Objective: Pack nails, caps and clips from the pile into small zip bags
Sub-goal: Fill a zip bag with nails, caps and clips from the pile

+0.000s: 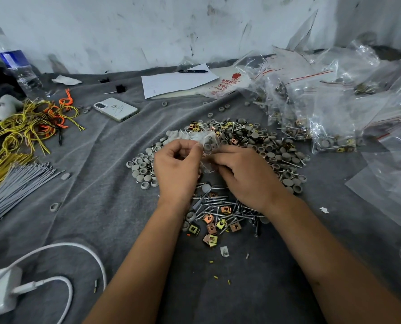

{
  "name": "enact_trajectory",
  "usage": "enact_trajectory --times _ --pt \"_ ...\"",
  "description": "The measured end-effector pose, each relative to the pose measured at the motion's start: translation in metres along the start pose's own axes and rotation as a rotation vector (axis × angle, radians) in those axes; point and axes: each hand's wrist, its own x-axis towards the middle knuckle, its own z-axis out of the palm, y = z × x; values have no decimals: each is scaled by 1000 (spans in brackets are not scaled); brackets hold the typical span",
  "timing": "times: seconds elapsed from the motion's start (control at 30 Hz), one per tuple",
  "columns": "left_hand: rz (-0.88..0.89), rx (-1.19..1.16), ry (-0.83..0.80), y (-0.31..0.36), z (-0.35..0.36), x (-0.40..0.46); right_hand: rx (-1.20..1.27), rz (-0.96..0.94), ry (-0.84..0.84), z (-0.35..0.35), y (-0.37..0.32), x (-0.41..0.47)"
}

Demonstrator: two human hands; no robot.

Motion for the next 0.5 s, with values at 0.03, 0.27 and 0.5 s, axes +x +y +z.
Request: enact_trajectory --times 0.03,0.27,0.5 --pt "9 4 9 0 0 0 -9 7 -19 1 1 0" --pt "30 -10 132 -2 -3 3 86 -17 6 2 -1 1" --pt "52 87 97 0 -2 -1 -27 98 349 -6 9 3"
